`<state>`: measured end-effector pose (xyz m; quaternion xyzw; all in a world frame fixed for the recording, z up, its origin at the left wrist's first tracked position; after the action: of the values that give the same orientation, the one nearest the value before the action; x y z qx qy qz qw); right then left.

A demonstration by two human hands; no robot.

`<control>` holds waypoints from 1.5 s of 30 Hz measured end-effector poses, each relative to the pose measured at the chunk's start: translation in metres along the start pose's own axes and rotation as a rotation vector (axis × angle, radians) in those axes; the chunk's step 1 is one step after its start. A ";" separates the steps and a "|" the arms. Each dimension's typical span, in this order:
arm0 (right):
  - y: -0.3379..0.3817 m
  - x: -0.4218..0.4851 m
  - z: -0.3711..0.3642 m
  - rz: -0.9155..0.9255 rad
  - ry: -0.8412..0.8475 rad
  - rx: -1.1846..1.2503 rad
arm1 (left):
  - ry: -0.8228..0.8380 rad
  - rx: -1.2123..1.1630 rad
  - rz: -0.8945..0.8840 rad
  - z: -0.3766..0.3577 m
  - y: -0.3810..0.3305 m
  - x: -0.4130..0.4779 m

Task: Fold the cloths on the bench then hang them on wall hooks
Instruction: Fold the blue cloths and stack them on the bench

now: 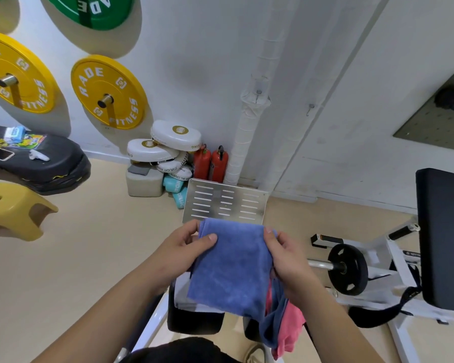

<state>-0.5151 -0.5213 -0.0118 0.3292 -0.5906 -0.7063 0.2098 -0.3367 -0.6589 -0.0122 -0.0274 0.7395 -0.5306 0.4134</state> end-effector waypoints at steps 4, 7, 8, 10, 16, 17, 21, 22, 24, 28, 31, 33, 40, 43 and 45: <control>-0.039 -0.011 -0.013 -0.307 0.188 0.135 | -0.062 -0.181 0.093 -0.004 0.026 0.011; -0.058 -0.021 -0.011 -0.296 0.385 0.032 | -0.096 -0.309 0.149 -0.003 0.042 0.018; -0.064 -0.022 -0.012 -0.272 0.404 0.034 | -0.095 -0.333 0.167 -0.001 0.047 0.021; -0.071 -0.020 -0.013 -0.227 0.361 0.073 | -0.047 -0.364 0.212 0.001 0.060 0.026; -0.101 -0.007 -0.012 -0.224 0.183 -0.224 | 0.092 -0.331 0.423 0.001 0.116 0.032; -0.110 -0.005 -0.012 -0.253 0.164 -0.245 | 0.079 -0.325 0.436 0.003 0.122 0.035; -0.147 0.004 -0.018 -0.412 0.188 -0.033 | -0.058 -0.223 0.459 0.009 0.133 0.048; -0.153 0.007 -0.020 -0.419 0.231 0.022 | -0.097 -0.191 0.461 0.012 0.133 0.052; -0.160 0.014 -0.023 -0.416 0.302 0.095 | -0.163 -0.141 0.468 0.019 0.132 0.063; -0.173 0.034 -0.029 -0.285 0.339 -0.042 | -0.182 -0.166 0.462 0.031 0.118 0.081; -0.182 0.043 -0.036 -0.197 0.294 -0.171 | -0.231 -0.126 0.435 0.038 0.127 0.090; -0.197 0.040 -0.043 -0.189 0.304 -0.236 | -0.278 0.014 0.457 0.043 0.150 0.091; -0.232 0.028 -0.052 -0.256 0.226 -0.363 | -0.459 0.334 0.465 0.048 0.190 0.099; -0.220 0.029 -0.047 -0.111 0.218 -0.635 | -0.591 0.609 0.332 0.049 0.178 0.098; -0.211 0.030 -0.045 0.096 0.258 -0.864 | -0.578 0.797 0.163 0.038 0.164 0.098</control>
<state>-0.4842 -0.5279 -0.2271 0.2689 -0.2254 -0.8306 0.4325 -0.3118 -0.6633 -0.2056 0.0447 0.3343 -0.7084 0.6200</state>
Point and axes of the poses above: each hand's wrist, its own x-axis towards the middle knuckle, its own z-axis out of the back of the hand, y = z × x, the point moved 4 cm from there along x, towards the middle knuckle, and after that the axes turned 15 degrees about z, right-handed, at the moved point
